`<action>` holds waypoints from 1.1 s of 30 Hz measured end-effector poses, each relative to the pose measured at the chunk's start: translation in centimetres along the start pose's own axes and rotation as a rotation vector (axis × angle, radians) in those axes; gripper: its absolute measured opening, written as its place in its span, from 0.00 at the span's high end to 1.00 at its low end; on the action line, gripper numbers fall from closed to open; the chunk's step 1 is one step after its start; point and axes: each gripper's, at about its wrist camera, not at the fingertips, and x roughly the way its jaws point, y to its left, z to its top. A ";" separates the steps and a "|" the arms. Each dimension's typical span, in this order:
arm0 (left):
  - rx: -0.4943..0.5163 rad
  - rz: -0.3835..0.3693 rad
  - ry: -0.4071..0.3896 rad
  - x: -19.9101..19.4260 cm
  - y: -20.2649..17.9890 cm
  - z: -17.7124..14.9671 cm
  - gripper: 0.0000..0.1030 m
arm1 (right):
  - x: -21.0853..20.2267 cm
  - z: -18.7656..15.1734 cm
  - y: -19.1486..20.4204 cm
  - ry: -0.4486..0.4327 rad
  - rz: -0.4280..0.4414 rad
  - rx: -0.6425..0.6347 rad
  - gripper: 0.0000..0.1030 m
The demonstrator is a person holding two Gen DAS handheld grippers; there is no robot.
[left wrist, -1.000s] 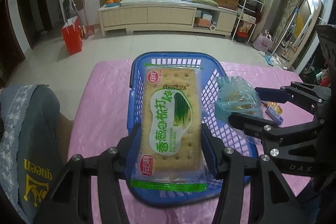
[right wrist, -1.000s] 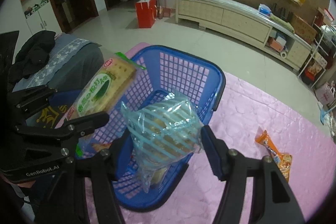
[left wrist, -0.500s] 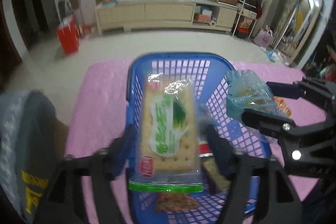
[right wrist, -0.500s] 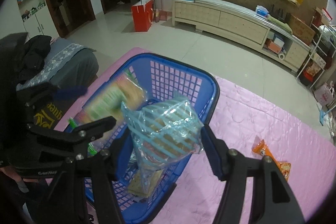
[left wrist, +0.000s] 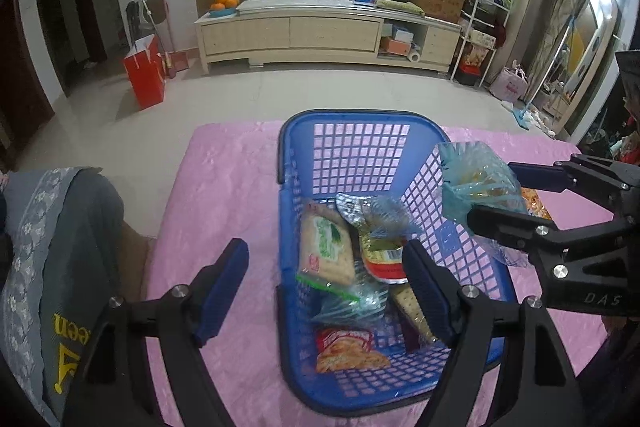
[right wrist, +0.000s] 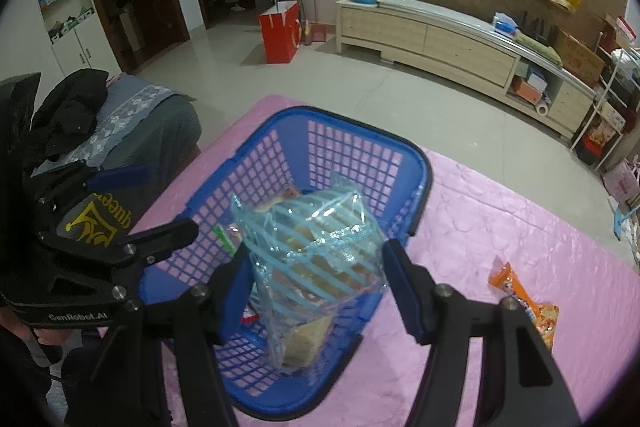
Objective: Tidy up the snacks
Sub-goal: 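Open both tools to drop the cracker packet and striped bag into the basket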
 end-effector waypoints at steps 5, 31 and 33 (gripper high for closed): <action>-0.020 0.008 0.000 -0.9 1.5 -0.8 0.25 | 0.5 0.2 2.2 0.018 0.030 -0.025 0.34; -0.098 0.015 0.010 -4.2 4.2 -4.9 0.23 | 2.1 -2.1 5.7 0.165 0.085 0.005 0.25; -0.097 0.007 0.003 -4.6 3.9 -4.9 0.22 | 1.1 -2.3 5.6 0.147 0.087 0.004 0.23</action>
